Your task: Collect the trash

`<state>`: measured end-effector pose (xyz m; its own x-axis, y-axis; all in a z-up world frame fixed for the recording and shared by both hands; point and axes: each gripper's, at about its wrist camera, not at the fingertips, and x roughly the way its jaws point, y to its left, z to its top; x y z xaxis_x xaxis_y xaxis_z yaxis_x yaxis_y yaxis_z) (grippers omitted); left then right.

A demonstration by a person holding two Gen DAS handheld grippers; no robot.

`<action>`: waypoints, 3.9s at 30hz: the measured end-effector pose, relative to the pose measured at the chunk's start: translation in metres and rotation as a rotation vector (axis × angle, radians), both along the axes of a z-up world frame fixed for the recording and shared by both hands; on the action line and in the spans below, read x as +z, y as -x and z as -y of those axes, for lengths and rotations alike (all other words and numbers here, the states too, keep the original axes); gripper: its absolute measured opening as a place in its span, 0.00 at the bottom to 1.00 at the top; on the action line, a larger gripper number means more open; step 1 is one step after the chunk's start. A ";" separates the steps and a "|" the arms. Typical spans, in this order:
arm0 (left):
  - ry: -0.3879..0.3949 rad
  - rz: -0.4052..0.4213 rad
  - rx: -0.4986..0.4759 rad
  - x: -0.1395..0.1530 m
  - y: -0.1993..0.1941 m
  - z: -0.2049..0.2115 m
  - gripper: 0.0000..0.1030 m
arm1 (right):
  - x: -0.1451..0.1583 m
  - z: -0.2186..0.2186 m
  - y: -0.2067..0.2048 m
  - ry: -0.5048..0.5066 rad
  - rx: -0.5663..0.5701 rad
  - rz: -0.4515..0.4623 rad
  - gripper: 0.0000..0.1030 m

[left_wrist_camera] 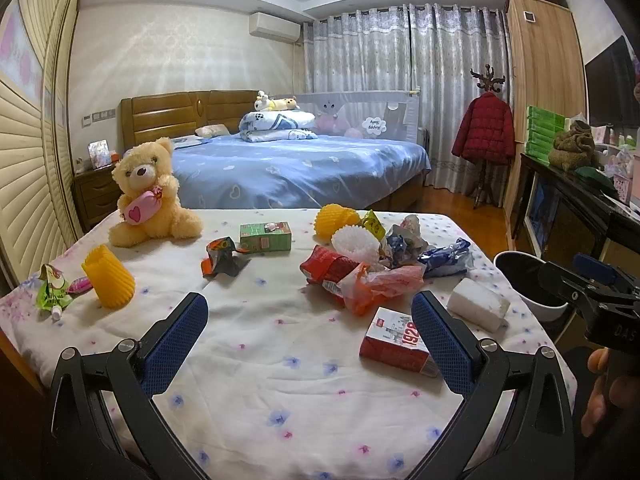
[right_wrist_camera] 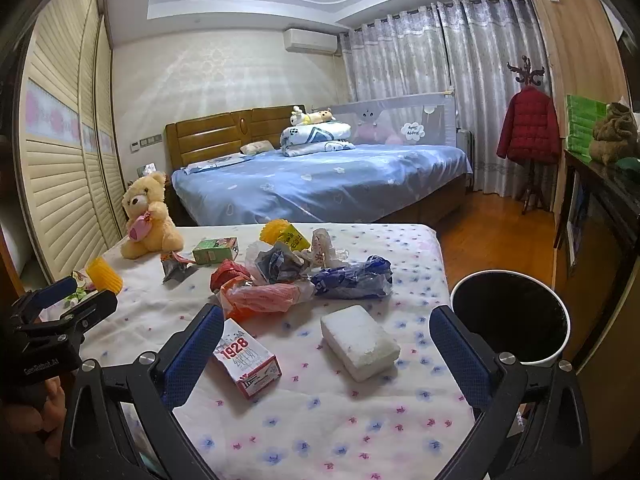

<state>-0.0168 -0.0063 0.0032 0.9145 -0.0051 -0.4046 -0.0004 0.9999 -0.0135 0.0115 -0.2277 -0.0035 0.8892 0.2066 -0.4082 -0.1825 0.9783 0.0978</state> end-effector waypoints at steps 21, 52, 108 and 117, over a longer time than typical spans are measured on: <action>-0.002 -0.003 -0.001 0.000 0.000 0.000 1.00 | 0.000 -0.001 0.002 -0.013 0.015 -0.009 1.00; -0.007 -0.015 -0.001 -0.004 -0.001 0.002 1.00 | -0.001 0.003 0.001 -0.018 0.011 -0.020 1.00; -0.027 -0.458 -0.024 -0.092 -0.118 0.047 0.62 | -0.089 0.013 -0.117 0.090 0.214 -0.479 0.53; 0.001 -0.379 -0.164 -0.079 -0.094 0.062 0.55 | -0.080 0.037 -0.100 -0.018 0.161 -0.463 0.49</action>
